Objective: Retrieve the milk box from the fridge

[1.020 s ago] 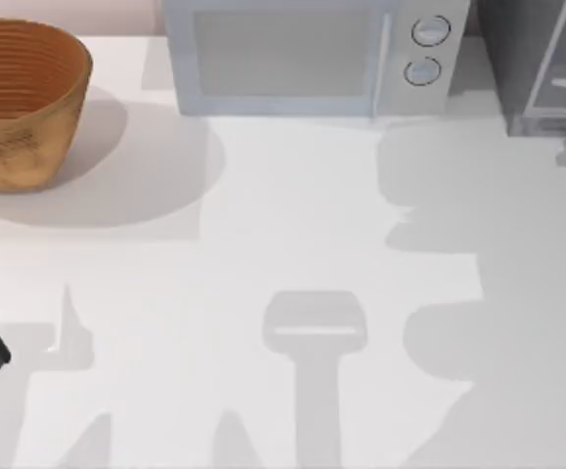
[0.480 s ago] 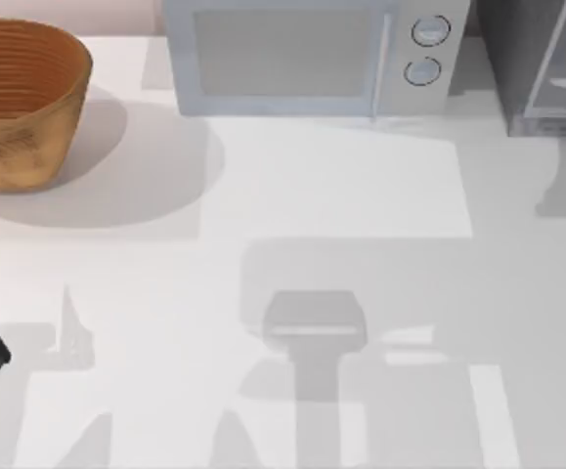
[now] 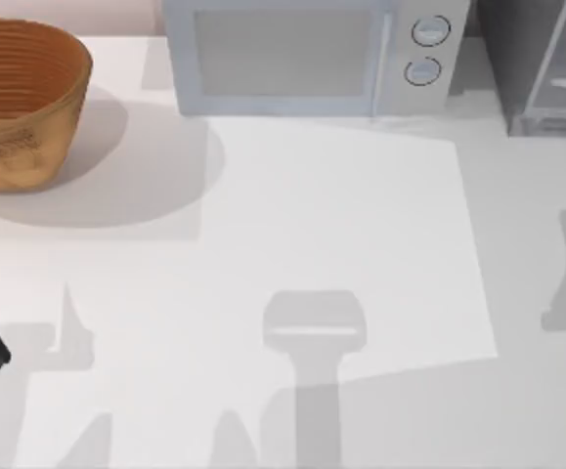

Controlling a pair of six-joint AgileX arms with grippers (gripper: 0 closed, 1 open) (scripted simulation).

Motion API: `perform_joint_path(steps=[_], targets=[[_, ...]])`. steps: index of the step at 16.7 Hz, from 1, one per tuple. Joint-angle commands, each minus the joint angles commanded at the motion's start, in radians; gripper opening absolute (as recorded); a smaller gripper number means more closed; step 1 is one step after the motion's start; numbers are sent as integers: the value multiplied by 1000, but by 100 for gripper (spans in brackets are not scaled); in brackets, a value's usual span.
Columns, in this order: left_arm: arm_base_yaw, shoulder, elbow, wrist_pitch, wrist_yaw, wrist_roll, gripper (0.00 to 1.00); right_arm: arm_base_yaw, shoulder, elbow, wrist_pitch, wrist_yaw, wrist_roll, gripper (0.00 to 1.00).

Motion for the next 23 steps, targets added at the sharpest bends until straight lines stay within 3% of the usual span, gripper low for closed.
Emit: perform_joint_path(steps=[6,13,18,23], targets=[[0,0,0,0,0,0,100,48,-327,-140,-187,41,-4,0],[0,0,0,0,0,0,100,49,-347,-149,-200,43,-3,0],[0,0,0,0,0,0,100,119,-191,-69,-78,42,-1,0],[0,0,0,0,0,0,100,268,218,94,178,42,2,0]])
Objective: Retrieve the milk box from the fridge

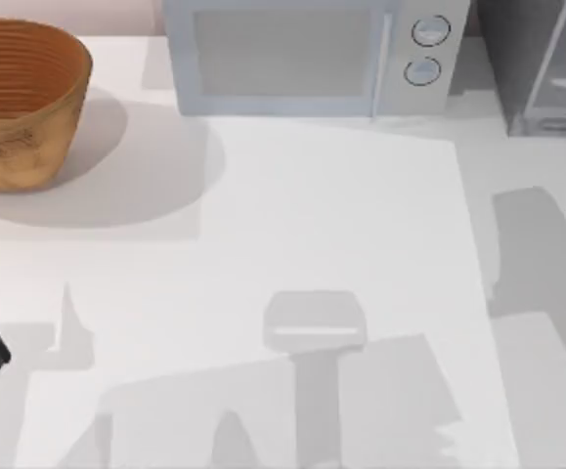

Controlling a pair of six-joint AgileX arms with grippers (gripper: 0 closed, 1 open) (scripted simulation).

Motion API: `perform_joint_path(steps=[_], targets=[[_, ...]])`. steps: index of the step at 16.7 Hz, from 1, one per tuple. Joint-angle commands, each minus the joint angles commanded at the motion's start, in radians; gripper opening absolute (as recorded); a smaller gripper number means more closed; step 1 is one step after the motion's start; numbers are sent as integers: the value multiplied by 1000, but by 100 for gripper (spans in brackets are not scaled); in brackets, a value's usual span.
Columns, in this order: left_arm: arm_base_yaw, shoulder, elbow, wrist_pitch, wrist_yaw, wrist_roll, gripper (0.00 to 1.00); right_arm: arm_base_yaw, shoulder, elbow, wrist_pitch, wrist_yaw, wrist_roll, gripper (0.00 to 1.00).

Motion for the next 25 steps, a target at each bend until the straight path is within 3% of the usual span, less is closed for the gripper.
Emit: perform_joint_path(steps=[7,14,18,25], targets=[[0,0,0,0,0,0,100,249,739,250,402,-4,14,0],[0,0,0,0,0,0,100,449,1274,461,733,-8,15,0],[0,0,0,0,0,0,100,506,1424,527,834,-9,9,0],[0,0,0,0,0,0,100,508,1439,532,844,-10,11,0]])
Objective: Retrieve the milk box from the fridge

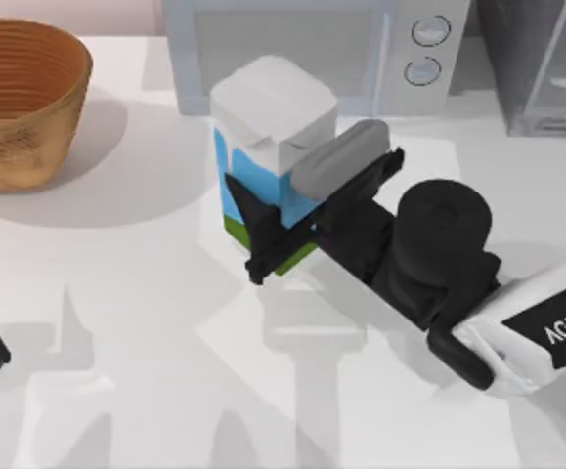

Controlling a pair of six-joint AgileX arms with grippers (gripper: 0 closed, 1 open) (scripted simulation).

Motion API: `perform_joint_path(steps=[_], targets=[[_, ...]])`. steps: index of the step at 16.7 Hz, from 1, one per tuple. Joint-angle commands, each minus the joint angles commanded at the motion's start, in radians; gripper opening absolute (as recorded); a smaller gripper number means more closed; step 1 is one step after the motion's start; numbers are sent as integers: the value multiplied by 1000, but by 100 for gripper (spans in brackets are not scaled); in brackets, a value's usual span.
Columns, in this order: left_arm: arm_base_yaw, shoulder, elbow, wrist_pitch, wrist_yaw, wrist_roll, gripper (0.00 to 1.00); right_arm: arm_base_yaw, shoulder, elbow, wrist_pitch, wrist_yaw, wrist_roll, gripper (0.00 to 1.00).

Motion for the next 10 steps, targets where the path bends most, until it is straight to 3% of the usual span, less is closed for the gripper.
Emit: perform_joint_path(steps=[10], targets=[[0,0,0,0,0,0,100,8,249,242,12,7,-4,0]])
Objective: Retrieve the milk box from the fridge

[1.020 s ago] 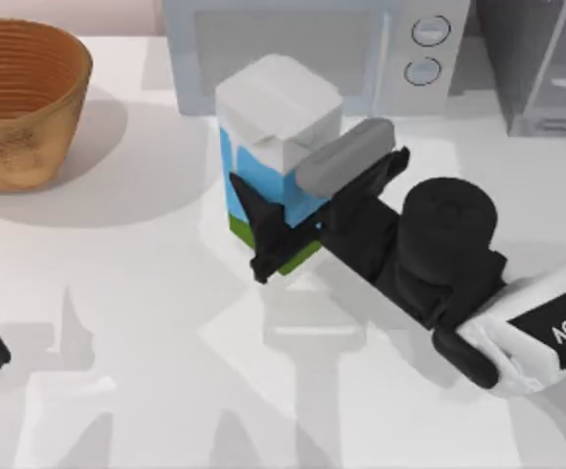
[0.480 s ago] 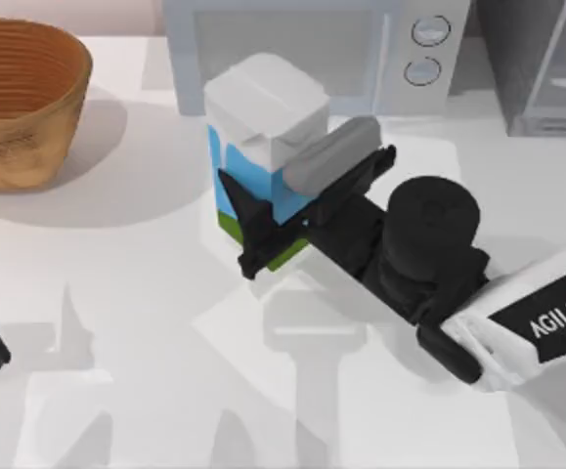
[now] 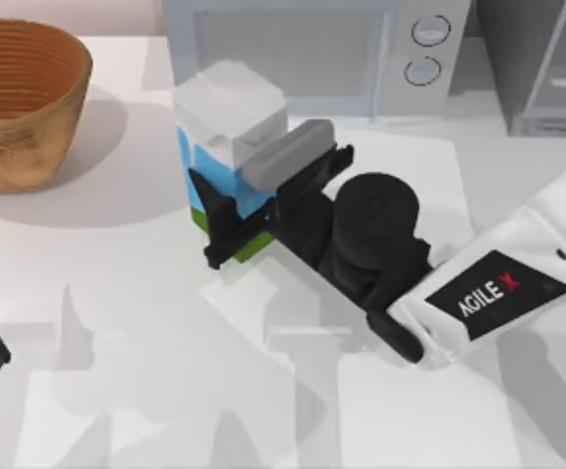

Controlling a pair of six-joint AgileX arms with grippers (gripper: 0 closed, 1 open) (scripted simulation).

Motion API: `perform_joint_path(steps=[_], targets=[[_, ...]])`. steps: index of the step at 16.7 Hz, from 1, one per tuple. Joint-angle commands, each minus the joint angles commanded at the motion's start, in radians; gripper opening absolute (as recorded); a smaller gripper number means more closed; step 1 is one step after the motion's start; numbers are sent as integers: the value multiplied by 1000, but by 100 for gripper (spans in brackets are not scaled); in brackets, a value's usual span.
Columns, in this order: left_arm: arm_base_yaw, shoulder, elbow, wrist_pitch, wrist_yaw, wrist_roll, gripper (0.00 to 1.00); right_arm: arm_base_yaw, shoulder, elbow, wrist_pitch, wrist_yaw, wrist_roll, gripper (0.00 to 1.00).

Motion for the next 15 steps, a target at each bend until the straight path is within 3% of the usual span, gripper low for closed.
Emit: perform_joint_path(steps=[2,15], targets=[[0,0,0,0,0,0,100,0,0,0,0,0,0,0],[0,0,0,0,0,0,100,0,0,0,0,0,0,98]])
